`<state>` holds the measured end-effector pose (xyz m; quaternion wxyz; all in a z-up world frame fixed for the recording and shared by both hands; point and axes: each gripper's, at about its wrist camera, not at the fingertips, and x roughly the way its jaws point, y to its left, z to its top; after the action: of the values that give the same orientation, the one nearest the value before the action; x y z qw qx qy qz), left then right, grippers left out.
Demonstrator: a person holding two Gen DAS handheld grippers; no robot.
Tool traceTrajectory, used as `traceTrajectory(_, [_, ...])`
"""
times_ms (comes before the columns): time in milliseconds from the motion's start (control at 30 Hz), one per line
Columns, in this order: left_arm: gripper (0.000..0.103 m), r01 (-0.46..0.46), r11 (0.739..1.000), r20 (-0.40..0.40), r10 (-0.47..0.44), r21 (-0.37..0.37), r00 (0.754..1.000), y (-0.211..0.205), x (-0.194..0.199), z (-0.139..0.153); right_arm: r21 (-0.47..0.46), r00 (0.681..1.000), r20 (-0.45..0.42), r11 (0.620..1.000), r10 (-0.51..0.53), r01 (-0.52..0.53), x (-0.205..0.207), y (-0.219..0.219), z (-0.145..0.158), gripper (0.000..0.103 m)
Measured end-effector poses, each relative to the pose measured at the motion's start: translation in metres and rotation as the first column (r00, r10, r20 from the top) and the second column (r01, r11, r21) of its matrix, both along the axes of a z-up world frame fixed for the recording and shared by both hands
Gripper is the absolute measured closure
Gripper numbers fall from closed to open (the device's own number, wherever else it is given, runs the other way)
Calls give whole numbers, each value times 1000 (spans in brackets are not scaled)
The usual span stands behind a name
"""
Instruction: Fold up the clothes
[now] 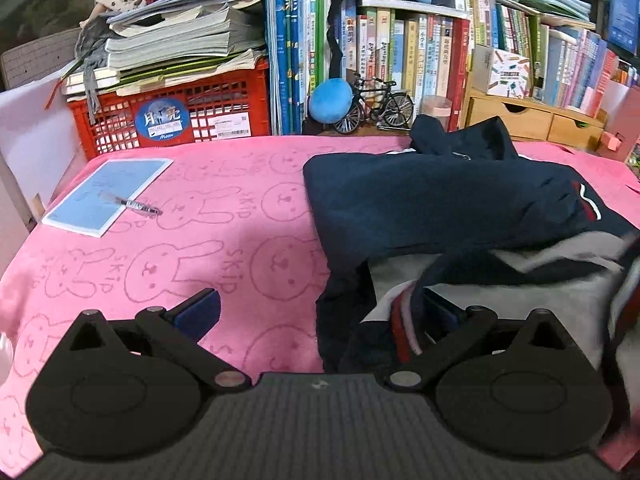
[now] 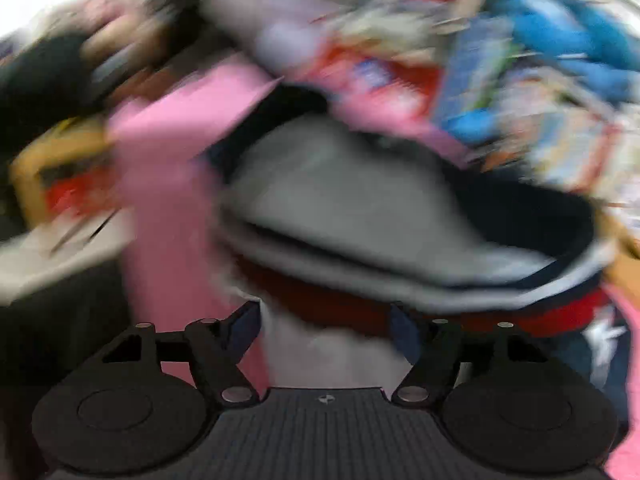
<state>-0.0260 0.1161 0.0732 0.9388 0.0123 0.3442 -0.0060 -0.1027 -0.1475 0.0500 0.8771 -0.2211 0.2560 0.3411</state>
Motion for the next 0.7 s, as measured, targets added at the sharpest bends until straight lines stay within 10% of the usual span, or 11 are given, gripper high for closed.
traceTrajectory(167, [0,-14,999,7,14,-31,1000,14,-8,4,345,920,36,869,-391,356,46,-48,44,16])
traceTrajectory(367, [0,17,994,58,-10,-112,998,32,-37,17,418,961,39,878,-274,233,37,-99,56,12])
traceTrajectory(567, [0,164,981,78,-156,-108,985,14,-56,11,131,936,187,952,-297,276,68,-85,47,22])
traceTrajectory(700, [0,196,980,23,-196,-23,980,-15,-44,-7,-91,940,126,940,-318,330,114,-47,0,32])
